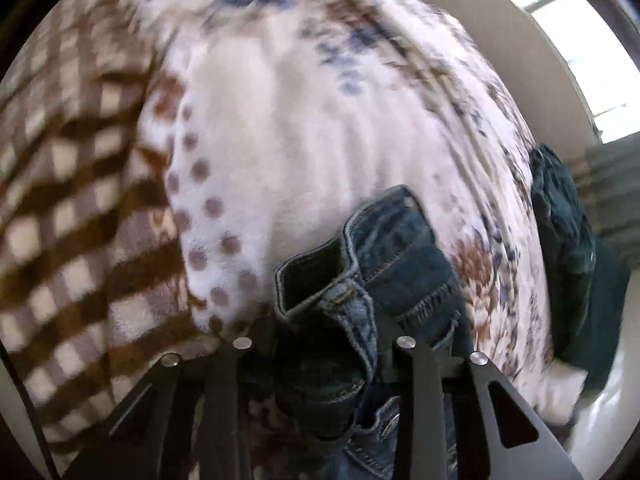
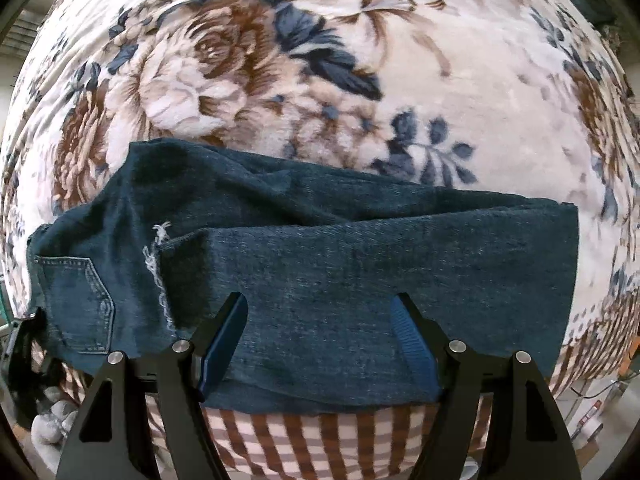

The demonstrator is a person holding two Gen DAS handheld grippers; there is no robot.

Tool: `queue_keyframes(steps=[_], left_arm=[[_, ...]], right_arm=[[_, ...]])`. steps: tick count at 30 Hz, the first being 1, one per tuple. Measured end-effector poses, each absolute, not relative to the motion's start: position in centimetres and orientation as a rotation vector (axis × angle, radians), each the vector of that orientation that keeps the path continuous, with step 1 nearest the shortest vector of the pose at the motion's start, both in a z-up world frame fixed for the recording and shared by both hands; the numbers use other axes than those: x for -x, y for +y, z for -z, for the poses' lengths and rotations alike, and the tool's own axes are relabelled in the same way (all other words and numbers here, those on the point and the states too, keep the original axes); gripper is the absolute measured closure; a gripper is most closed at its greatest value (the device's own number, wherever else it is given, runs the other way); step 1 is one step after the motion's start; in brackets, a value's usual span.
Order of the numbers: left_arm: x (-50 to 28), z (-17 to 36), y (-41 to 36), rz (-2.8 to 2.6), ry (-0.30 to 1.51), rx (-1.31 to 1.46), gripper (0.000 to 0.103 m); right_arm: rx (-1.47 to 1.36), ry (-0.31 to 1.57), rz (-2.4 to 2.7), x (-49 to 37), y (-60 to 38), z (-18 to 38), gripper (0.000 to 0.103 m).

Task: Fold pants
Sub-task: 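Grasp the jeans waistband with the left tool and lift it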

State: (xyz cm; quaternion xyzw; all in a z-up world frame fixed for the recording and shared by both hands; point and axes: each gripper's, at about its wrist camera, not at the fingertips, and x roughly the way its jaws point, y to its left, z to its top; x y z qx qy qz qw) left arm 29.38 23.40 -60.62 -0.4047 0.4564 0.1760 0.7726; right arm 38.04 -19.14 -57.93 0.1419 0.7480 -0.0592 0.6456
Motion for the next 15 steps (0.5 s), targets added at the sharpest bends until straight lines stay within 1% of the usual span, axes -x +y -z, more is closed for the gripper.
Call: queue_keyframes(steps=[3,5,9,15], left_arm=[[-29.9,58.5,22.1,-0.384,1.008,0.763,0.080],[-30.2,56.9,21.1,-0.378,1.013,0.694,0.081],[-30.4,53.2,18.2,-0.324,0.983,0.557,0.082],[-30.6,47.8,12.2,-0.231,0.913,0.393,0.082]], right_arm=[[-0.312,1.699,0.160,-37.4,-19.6,58.2,0.027],[-0.246,1.705,0.201,-37.0,-20.0,58.3,0.027],[-0.108,1.691,0.257,-35.6,-21.4,57.7,0.027],[-0.091,1.673,0.237,-34.4,-23.4,57.7,0.027]])
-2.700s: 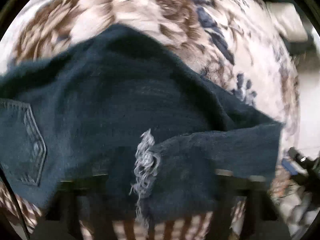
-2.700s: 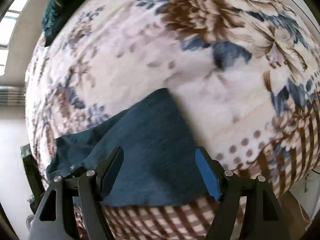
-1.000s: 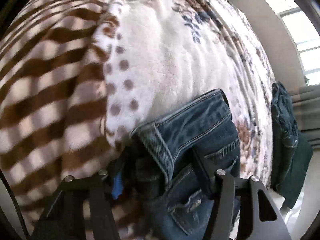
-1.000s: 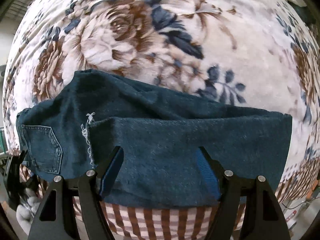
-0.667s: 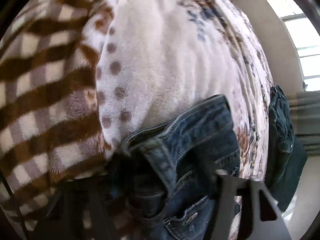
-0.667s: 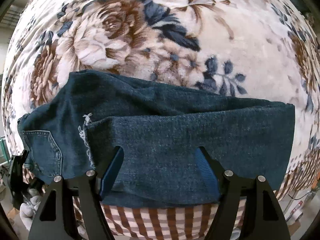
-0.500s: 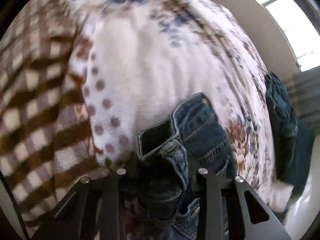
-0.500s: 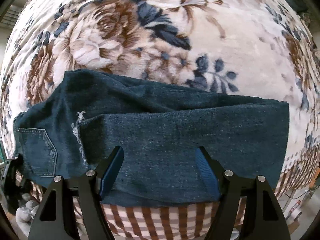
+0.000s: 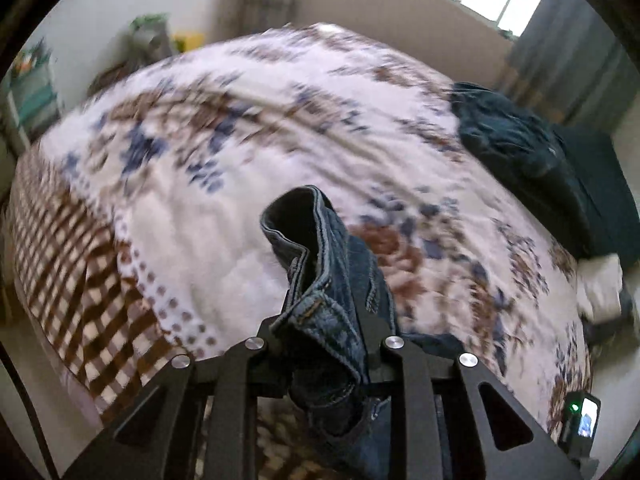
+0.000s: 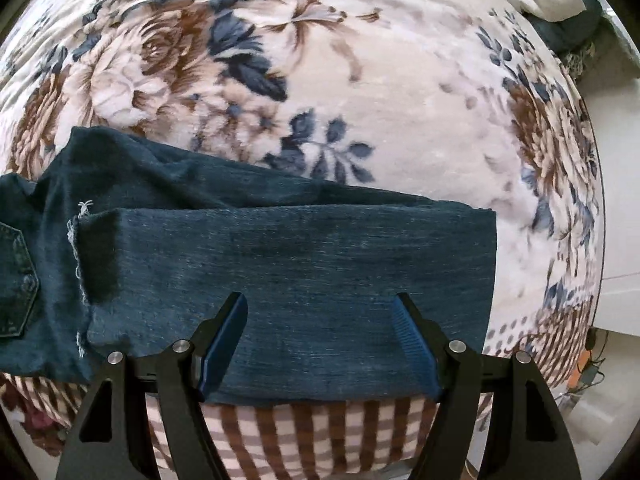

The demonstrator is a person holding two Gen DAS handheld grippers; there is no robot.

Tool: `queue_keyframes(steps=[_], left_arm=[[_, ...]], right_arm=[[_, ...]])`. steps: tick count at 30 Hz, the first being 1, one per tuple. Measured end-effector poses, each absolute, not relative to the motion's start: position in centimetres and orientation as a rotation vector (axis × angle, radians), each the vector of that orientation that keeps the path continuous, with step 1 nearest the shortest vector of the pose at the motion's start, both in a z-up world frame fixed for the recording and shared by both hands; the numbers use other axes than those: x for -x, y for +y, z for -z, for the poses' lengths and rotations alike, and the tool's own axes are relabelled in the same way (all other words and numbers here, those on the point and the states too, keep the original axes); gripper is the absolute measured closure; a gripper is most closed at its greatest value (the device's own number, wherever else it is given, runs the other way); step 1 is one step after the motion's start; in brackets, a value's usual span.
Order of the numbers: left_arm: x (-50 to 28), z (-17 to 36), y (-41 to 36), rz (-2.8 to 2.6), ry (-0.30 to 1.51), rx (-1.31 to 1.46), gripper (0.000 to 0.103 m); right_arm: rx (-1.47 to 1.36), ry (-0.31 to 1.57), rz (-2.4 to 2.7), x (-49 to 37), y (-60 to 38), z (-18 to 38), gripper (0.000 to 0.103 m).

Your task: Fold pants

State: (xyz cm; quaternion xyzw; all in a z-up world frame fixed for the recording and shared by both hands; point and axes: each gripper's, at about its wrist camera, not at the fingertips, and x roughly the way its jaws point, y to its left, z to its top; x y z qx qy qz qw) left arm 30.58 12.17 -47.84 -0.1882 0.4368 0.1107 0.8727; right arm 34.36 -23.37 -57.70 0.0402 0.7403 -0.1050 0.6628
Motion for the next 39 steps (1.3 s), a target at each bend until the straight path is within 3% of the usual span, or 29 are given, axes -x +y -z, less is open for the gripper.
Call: queue_keyframes(steps=[9,17,22,27,39], left_arm=[[-30.1,44.0,2.9,-0.120,0.886,0.255,0.083],[-29.5,44.4,-5.3,-0.062,0.928,0.159,0.083],[-29.0,46.0,-11.0,0.007,0.970,0.102,0.084],[-28.3,48.2,-16.2,0.073,1.013,0.030,0.084],[-25.7,55.5,-28.3,0.278,1.159,-0.139,0.084]], right_arm=[[-0.105,1.660,0.252,-33.3,-29.5,59.0,0.027],[-0.150,1.660,0.397,-29.1,-40.5,59.1,0.027],[-0.091,1.672,0.552,-25.8,-47.3,59.5,0.027],[-0.204,1.703,0.675,-21.5,-54.6,60.5,0.027],[-0.341,1.709,0.774,-15.8,-61.2,62.2,0.027]])
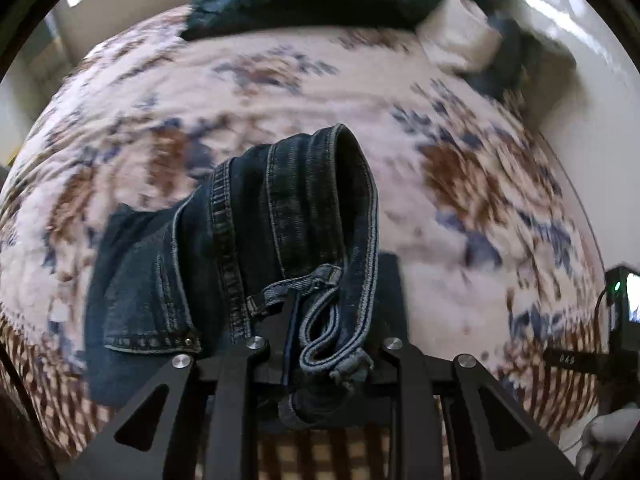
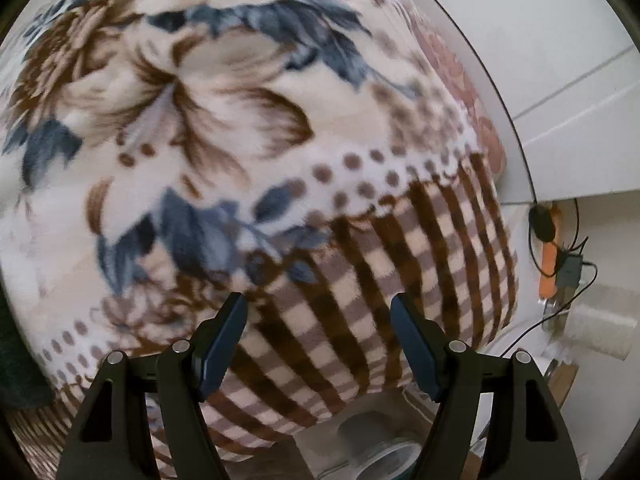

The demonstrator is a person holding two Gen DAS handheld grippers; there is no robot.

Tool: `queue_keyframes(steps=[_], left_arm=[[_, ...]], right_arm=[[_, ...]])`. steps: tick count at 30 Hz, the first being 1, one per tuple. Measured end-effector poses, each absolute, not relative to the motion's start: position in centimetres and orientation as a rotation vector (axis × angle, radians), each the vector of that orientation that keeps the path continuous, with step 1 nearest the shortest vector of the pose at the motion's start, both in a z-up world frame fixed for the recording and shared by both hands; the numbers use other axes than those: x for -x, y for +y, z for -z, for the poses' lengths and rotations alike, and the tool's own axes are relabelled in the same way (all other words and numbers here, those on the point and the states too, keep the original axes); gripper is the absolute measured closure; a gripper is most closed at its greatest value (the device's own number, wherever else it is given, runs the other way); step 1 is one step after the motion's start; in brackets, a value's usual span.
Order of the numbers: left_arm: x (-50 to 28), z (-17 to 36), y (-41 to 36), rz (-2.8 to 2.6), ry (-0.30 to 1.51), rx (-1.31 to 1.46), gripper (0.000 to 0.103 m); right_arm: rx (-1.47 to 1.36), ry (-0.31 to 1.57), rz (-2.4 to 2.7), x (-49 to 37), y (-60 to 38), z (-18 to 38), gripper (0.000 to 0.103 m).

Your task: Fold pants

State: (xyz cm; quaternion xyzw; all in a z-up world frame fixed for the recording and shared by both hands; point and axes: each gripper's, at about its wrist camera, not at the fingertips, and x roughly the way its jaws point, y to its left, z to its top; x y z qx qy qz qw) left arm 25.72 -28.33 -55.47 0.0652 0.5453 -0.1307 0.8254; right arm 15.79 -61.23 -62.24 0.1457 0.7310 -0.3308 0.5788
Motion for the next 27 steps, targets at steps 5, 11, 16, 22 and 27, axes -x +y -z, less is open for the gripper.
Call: queue_keyframes(steps=[5,11,16,22,27], left_arm=[[-25.2,59.2,-31.1,0.301,1.217,-0.243,0.084],[-25.8,59.2,-32.3,0.315,1.294,-0.252,0.060],[-26.4,55.5,-30.9,0.394,1.352,-0.024,0.001],[-27.9,51.0,-24.1,0.315,1.352,0.140,0.001],[-30.8,53.0,-16.1,0.038,1.374,0.049,0.001]], right_arm=[[-0.362,1.724,0.778,-14.6,-61.6,62.8,0.027],[-0.414,1.730,0.778,-14.0,-62.5,63.0,0.027],[-0.610,1.688,0.649,-14.2,-63.0,62.1,0.027],[-0.866,1.544,0.320,-17.5,-59.5,59.1,0.027],[-0.901,1.502,0.040,-22.9,-53.1,58.4,0.027]])
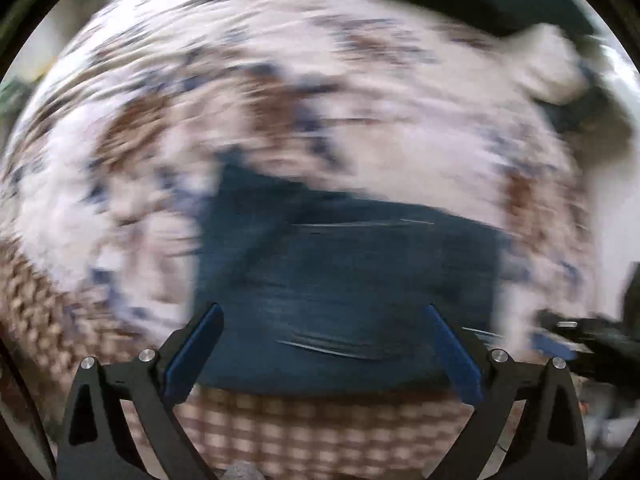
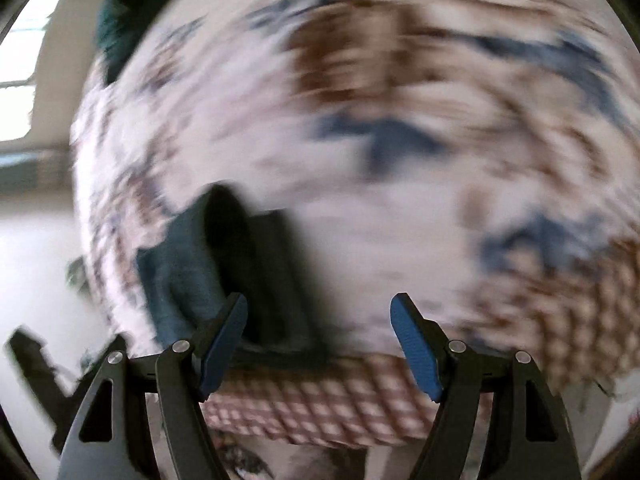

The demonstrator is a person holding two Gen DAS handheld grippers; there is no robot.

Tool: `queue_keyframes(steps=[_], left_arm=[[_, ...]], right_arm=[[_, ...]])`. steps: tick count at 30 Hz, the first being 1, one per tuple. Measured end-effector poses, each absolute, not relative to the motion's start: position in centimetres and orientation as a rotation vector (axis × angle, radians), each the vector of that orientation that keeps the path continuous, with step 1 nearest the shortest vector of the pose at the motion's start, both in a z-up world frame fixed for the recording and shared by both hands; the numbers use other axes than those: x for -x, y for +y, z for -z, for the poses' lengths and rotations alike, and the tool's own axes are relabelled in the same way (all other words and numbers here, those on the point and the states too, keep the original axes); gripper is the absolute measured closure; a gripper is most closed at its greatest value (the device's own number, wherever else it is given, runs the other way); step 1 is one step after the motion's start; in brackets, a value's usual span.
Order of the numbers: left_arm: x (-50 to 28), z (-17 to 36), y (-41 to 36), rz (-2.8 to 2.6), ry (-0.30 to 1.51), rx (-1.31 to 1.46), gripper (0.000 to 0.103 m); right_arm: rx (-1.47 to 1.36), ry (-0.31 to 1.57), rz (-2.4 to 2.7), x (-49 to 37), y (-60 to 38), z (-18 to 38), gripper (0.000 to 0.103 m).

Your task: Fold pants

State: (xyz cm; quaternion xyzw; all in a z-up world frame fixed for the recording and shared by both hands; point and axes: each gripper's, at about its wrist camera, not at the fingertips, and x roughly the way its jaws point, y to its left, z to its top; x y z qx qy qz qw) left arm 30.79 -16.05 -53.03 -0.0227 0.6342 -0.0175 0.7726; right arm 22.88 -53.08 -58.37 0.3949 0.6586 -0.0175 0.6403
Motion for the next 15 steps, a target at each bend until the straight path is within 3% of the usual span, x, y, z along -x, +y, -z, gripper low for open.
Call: queue_keyframes(steps=[5,6,7,8,11,15], left_arm=[[-32.7,56.5,-9.7,-0.105,1.413,0.095,0.001],[-32.8,56.8,-9.1,-0.111,1.412,0.096,0.001],[-32.9,57.3,-8.6,-0.113,1.418,0.101,0.001],[-33.0,57.7,-8.2,-0.119,1.429,0.103,0.001],[-33.2,58.1,-7.4,-0.111,1.450,0.139,0.001],[-33.4,57.5,-7.2,-0.091,1.449,0.155,0.001]], right_arm=[[-0.916,1.663,-0.117,-27.3,-46.6,62.6,0.027],[-0.869,1.680,-0.108,-28.4,-45.9,63.0,0.032],[-0.829,1.676,-0.069,-28.3,-45.6,63.3,0.056],[-0.800,1.688,-0.032,-28.1,-45.4,63.5,0.074],[-0.783,1.639,-0.018,-27.1,-45.8,60.8,0.094],[-0.694,1.573,0.015,-26.5,-47.0,55.8,0.096]])
